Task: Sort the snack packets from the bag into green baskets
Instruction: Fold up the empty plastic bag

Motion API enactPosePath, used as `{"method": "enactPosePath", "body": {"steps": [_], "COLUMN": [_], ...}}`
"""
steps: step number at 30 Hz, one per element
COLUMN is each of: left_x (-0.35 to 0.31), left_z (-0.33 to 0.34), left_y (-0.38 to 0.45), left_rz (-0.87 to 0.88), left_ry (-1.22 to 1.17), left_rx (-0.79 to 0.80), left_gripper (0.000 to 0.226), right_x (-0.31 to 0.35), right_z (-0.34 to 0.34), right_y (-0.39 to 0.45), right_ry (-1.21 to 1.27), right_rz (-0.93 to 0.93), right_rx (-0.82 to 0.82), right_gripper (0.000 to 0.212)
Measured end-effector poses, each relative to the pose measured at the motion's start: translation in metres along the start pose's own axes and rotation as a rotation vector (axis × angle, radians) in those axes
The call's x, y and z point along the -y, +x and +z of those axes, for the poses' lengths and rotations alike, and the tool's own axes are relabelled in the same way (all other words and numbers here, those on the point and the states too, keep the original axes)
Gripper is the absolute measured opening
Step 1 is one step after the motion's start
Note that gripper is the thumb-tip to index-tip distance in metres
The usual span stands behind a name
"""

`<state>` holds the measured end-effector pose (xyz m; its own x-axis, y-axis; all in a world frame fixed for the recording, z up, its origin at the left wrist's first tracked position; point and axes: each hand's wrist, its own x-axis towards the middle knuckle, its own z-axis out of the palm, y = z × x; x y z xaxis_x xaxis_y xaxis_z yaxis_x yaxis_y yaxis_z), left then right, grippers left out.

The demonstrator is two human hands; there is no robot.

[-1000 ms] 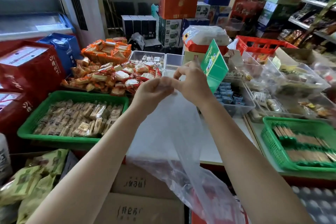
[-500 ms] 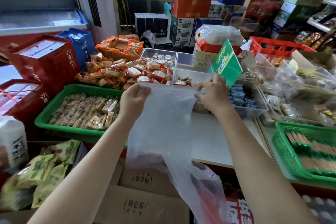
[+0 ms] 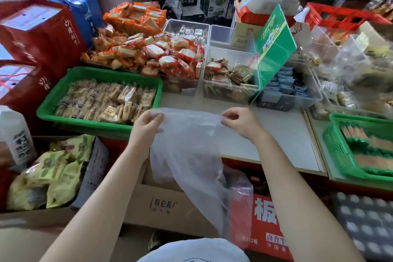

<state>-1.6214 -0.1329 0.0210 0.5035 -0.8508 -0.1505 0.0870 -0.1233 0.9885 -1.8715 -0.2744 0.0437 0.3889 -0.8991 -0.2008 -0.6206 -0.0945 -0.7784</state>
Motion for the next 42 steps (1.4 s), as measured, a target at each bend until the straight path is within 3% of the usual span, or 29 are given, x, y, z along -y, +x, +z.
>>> {"method": "enactPosePath", "body": {"steps": [4, 8, 12, 15, 20, 23, 27, 30, 32, 37, 40, 42], "left_x": [0.021, 0.027, 0.009, -0.016, -0.050, -0.048, -0.044, -0.045, -0.043, -0.022, -0.002, 0.014], "left_z": [-0.013, -0.021, -0.038, -0.042, 0.020, 0.048, 0.044, 0.041, 0.036, 0.024, 0.038, 0.048], "left_y": [-0.014, -0.026, -0.026, -0.020, -0.026, -0.023, -0.016, -0.016, -0.010, 0.005, -0.001, -0.003], "left_rz": [-0.068, -0.100, -0.163, -0.041, 0.137, 0.276, 0.336, 0.289, 0.271, 0.134, 0.042, 0.000], "left_ry": [-0.029, 0.069, 0.352, 0.596, 0.654, 0.719, 0.601, 0.472, 0.440, 0.321, 0.202, 0.174], "left_rx": [0.004, 0.062, 0.252, 0.332, 0.580, 0.504, 0.405, 0.333, 0.248, 0.065, 0.069, 0.057], "left_gripper": [0.009, 0.009, 0.005, 0.034, 0.042, 0.029, 0.037, 0.042, 0.044, 0.042, 0.033, 0.031], "right_x": [-0.013, -0.005, 0.014, 0.023, 0.039, 0.039, 0.030, 0.014, 0.003, 0.003, 0.014, 0.017], "right_z": [0.002, 0.005, 0.009, 0.014, 0.031, 0.036, 0.028, 0.024, 0.022, -0.007, -0.028, -0.042], "right_y": [-0.013, -0.039, -0.057, -0.058, -0.056, -0.054, -0.054, -0.052, -0.050, -0.054, -0.053, -0.052], "right_ry": [-0.052, 0.501, 0.584, 0.566, 0.598, 0.599, 0.596, 0.154, 0.019, 0.229, -0.058, -0.268], "right_rz": [-0.052, -0.114, -0.193, -0.237, -0.270, -0.280, -0.184, -0.055, -0.005, 0.060, 0.075, 0.112], "right_rx": [-0.066, -0.067, -0.029, -0.017, 0.041, 0.037, 0.100, 0.322, 0.392, 0.275, 0.145, 0.159], "right_gripper": [0.007, 0.016, 0.020, 0.020, 0.017, 0.017, 0.027, 0.023, 0.020, 0.040, 0.049, 0.055]}}
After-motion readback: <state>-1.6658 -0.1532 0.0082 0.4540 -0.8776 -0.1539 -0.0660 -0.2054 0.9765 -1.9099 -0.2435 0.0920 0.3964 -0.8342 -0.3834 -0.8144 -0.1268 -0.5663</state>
